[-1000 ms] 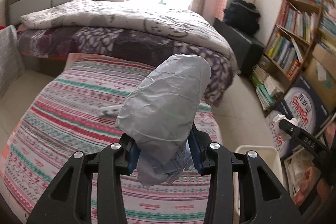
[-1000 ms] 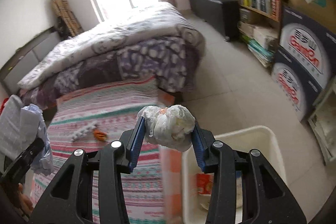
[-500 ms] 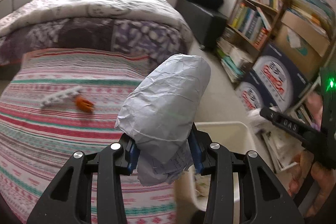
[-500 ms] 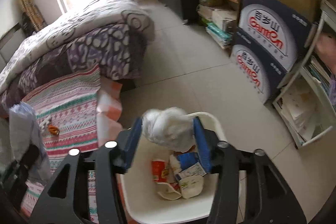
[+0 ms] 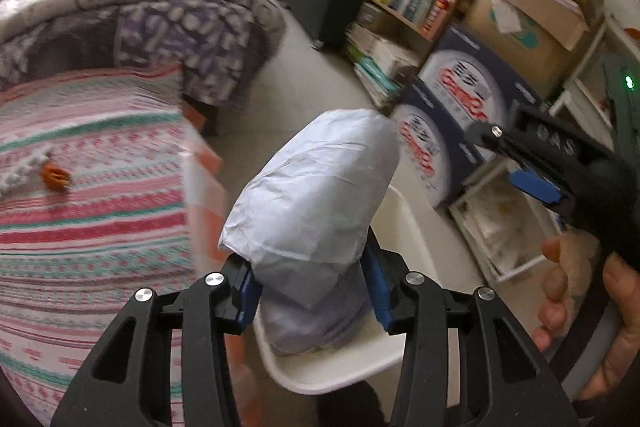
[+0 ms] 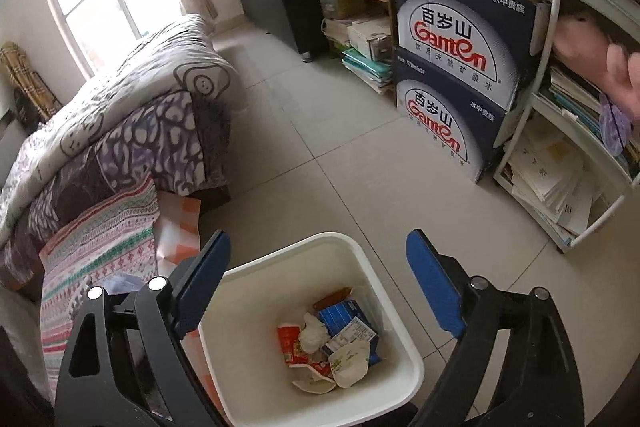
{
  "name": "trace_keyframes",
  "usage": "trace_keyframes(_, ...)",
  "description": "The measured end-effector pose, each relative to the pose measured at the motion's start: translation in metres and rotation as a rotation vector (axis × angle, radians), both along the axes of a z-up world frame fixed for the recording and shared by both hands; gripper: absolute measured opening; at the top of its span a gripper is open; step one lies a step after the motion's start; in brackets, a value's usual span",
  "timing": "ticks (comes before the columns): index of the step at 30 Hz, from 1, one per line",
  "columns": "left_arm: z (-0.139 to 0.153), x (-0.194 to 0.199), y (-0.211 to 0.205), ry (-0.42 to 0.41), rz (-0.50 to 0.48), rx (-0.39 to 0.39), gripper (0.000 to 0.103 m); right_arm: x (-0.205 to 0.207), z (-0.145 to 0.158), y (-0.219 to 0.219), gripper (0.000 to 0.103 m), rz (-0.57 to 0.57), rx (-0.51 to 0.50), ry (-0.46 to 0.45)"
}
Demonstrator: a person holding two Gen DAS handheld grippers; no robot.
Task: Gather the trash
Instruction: 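Carry the tissue bundle into the bin and open the right gripper while the left drops the plastic bag, then grasp the remaining orange peel with the left gripper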
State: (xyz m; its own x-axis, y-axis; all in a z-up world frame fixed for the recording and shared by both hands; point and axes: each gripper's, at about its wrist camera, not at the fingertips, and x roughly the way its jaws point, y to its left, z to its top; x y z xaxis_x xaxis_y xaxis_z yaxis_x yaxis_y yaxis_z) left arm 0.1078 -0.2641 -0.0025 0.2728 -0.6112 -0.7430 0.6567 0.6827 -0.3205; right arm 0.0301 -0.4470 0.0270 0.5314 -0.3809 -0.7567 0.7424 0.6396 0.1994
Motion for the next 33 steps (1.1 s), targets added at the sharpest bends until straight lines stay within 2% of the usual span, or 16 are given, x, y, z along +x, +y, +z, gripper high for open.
trace_keyframes(2,-0.003,-0.001,-0.005,0.039,-0.03,-0.011,0.056,-0.001,-0.001,-0.003,0.085,-0.006,0.013,-0.007)
trace_keyframes(3,-0.004,-0.002,-0.007,0.049,-0.036,-0.013,0.064,-0.002,0.0,-0.004,0.085,-0.009,0.018,-0.012)
trace_keyframes(9,0.002,-0.007,-0.008,0.03,-0.045,-0.012,0.073,-0.006,0.003,-0.004,0.088,-0.014,0.014,-0.03)
trace_keyframes(14,-0.003,0.005,0.003,0.022,0.014,0.028,0.077,0.002,-0.003,0.003,0.09,0.009,0.021,-0.019)
trace_keyframes(20,-0.012,0.034,0.027,-0.008,0.136,0.109,0.085,0.019,-0.012,0.02,0.095,0.078,0.036,0.005)
trace_keyframes(22,-0.018,0.05,0.039,-0.003,0.208,0.143,0.09,0.023,-0.014,0.026,0.095,0.097,0.036,0.014)
trace_keyframes(25,-0.029,0.074,0.054,0.015,0.294,0.182,0.09,0.031,-0.02,0.031,0.095,0.126,0.05,0.033)
trace_keyframes(29,-0.053,0.112,0.075,0.004,0.421,0.28,0.09,0.039,-0.027,0.036,0.096,0.155,0.09,0.049)
trace_keyframes(31,-0.065,0.132,0.085,-0.014,0.489,0.341,0.09,0.043,-0.029,0.038,0.096,0.175,0.129,0.046)
trace_keyframes(33,-0.071,0.151,0.094,-0.015,0.541,0.357,0.09,0.048,-0.03,0.041,0.096,0.192,0.174,0.034)
